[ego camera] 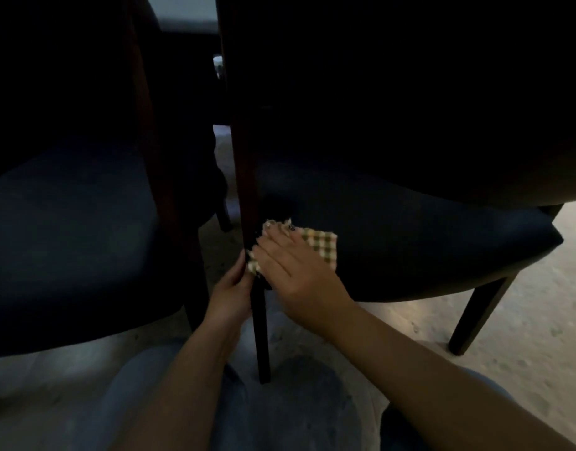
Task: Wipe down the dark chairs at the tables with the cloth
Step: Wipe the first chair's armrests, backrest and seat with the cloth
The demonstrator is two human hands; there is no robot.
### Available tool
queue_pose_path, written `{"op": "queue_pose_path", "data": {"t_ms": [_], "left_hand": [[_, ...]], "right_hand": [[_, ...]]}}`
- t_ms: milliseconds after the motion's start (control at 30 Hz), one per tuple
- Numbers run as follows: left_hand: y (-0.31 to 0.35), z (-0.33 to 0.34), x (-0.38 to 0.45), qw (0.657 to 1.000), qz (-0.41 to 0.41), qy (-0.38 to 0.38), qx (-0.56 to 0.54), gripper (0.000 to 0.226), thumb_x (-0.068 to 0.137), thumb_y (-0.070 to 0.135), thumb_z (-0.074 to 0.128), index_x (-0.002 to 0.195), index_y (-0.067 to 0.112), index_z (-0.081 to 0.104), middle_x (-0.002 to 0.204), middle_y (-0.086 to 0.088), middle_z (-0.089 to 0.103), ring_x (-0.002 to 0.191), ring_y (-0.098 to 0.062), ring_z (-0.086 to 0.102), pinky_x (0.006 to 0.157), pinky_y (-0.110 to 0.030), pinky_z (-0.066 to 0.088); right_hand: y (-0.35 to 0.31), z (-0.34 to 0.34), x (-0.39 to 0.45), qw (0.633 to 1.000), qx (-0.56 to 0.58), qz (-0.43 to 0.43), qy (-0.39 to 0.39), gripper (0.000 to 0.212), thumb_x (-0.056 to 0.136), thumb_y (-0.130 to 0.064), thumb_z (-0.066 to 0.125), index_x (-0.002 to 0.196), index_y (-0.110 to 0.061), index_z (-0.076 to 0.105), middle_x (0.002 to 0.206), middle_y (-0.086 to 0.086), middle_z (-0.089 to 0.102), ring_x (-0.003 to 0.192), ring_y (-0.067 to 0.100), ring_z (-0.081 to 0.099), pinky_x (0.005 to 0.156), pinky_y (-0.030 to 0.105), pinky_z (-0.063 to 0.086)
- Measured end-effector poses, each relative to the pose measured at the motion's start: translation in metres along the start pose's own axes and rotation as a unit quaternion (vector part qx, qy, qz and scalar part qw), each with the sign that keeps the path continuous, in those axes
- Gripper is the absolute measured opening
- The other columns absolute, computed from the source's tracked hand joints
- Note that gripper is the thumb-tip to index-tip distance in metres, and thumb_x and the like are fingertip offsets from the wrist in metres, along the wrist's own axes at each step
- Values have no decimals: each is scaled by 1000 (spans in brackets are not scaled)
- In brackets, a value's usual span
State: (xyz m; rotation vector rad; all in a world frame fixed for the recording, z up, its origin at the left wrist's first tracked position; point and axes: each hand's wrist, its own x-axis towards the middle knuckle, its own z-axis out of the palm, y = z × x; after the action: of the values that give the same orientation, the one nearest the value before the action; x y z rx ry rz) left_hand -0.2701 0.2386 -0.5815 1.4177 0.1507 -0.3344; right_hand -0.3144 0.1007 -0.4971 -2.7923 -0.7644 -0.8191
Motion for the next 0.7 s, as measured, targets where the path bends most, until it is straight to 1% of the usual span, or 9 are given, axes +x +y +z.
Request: {"op": "queue_pose_path", "data": {"t_ms": [100, 167, 267, 333, 400, 500, 567, 633, 700], "left_hand": [[-4, -2, 3, 998, -21, -1, -65, 26, 91, 24, 63, 115, 33, 67, 108, 2, 74, 98, -13, 70, 76, -22, 54], [-4, -2, 5, 997, -32, 4, -65, 42, 79, 42, 68, 121, 35, 66, 111, 5, 73, 99, -11, 70, 74, -23, 55], [-5, -5, 8, 997, -43, -12, -69, 60, 68, 56, 73, 125, 41, 62, 110, 9, 73, 98, -10, 70, 68, -30, 57], [-5, -5, 9, 997, -41, -24, -66, 63, 64, 58, 74, 124, 44, 62, 108, 14, 72, 96, -5, 70, 64, -31, 57], [-4, -4, 8, 996, -36, -14, -83, 54, 70, 48, 71, 122, 40, 63, 105, 16, 73, 93, -2, 69, 60, -24, 56], [-1, 0, 7, 995, -35, 9, -89, 30, 87, 30, 64, 117, 35, 64, 100, 13, 74, 93, -5, 70, 66, -16, 54], [-1, 3, 6, 995, -33, 11, -93, 23, 94, 20, 59, 110, 34, 67, 98, 11, 74, 91, -5, 70, 66, -15, 54], [-1, 6, 6, 994, -34, 11, -102, 23, 95, 17, 57, 107, 33, 67, 97, 9, 75, 89, -5, 70, 65, -16, 54], [0, 3, 6, 995, -28, 23, -93, 22, 95, 18, 57, 109, 33, 67, 99, 9, 74, 89, -5, 70, 67, -16, 54]], "right_hand": [[-12, -10, -37, 991, 137, -9, -1, 31, 88, 1, 60, 118, 0, 63, 126, 17, 60, 123, 28, 54, 106, 40, 41], [-44, -19, -62, 900, 355, 252, 7, 28, 98, -12, 48, 119, -21, 64, 122, 0, 66, 111, 7, 61, 94, 22, 47], [-70, -13, -67, 486, 572, 656, 76, 26, 101, -22, 45, 96, -23, 70, 93, -4, 74, 85, 8, 68, 72, 22, 51], [-64, 0, -55, 261, 645, 706, 131, 31, 101, -21, 40, 87, -10, 65, 85, 8, 70, 84, 21, 65, 77, 34, 48], [-57, 7, -33, 101, 725, 651, 201, 41, 102, -18, 28, 83, -3, 62, 81, 15, 66, 81, 28, 61, 78, 34, 46], [-53, 16, -3, 19, 749, 631, 199, 44, 97, -19, 22, 92, 10, 54, 127, 22, 57, 111, 33, 54, 105, 39, 37], [-50, 20, 8, -10, 762, 618, 195, 46, 98, -29, 19, 102, -4, 58, 134, 12, 50, 121, 28, 46, 110, 41, 27], [-42, 18, 9, -5, 767, 622, 156, 55, 99, -35, 14, 134, -7, 45, 145, 14, 39, 139, 30, 30, 114, 45, 14], [-40, 7, 8, 8, 761, 640, 103, 54, 100, -27, 14, 129, 0, 51, 146, 21, 39, 142, 32, 24, 114, 50, 9]]}}
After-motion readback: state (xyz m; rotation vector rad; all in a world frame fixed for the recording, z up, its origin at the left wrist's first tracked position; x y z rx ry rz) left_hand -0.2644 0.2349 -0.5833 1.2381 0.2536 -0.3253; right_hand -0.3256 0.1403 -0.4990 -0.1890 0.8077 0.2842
